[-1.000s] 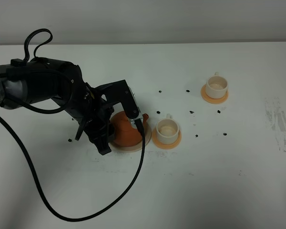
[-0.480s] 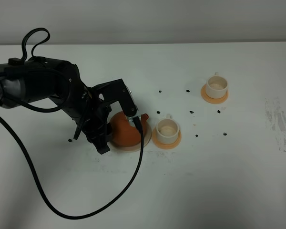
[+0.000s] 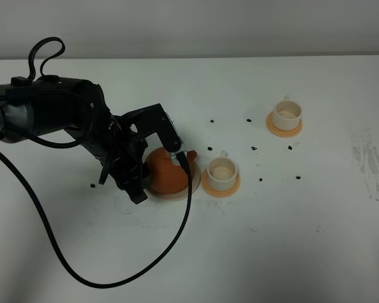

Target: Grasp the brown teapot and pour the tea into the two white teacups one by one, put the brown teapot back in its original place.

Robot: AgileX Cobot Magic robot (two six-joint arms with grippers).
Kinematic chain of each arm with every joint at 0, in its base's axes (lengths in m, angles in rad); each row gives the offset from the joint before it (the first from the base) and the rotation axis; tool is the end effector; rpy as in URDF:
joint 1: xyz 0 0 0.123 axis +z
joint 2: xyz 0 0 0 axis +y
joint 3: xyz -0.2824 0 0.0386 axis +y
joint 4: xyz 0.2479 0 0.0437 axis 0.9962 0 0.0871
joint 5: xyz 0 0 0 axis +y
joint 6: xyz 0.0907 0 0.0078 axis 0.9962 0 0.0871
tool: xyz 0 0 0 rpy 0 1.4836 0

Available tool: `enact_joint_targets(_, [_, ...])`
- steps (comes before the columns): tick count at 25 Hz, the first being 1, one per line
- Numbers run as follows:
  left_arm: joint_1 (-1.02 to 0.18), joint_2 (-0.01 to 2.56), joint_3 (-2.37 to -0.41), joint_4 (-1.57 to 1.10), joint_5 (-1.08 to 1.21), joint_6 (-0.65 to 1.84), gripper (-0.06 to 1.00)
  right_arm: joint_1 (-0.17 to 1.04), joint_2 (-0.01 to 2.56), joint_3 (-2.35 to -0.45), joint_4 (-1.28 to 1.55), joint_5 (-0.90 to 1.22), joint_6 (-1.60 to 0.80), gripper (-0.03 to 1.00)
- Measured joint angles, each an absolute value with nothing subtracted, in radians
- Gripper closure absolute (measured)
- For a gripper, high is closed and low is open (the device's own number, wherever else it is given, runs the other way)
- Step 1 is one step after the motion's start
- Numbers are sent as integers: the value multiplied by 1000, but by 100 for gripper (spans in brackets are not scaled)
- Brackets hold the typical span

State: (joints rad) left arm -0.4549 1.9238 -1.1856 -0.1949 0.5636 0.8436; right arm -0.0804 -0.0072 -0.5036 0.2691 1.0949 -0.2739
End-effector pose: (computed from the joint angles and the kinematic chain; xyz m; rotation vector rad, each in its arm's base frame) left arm 0.3361 -0.1749 0.1555 1.5073 2.3201 -0.0857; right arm -0.0077 0.0222 0.2778 -0.2165 2.0278 0.1017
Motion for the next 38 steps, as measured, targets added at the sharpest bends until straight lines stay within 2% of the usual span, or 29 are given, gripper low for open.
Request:
enact_joint_targets(6, [-455, 1927, -1186, -196, 565, 844, 52, -80, -7, -504, 269, 1095, -274, 74])
enact_joint_targets(8, [-448, 1928, -1186, -197, 571, 844, 62, -80, -7, -504, 269, 1095, -274, 74])
enact_joint_targets(10, [-445, 1932, -1186, -192, 576, 838, 80, -80, -7, -504, 269, 1095, -274, 74])
enact_joint_targets(11, [-444, 1934, -1186, -187, 576, 834, 82, -80, -7, -504, 269, 1095, -274, 74])
enact_joint_targets(31, [-445, 1817, -1184, -161, 568, 856, 82, -80, -7, -504, 269, 1095, -274, 74])
enact_joint_targets(38, [-445, 1814, -1184, -160, 547, 941, 82, -80, -7, -504, 269, 1095, -274, 74])
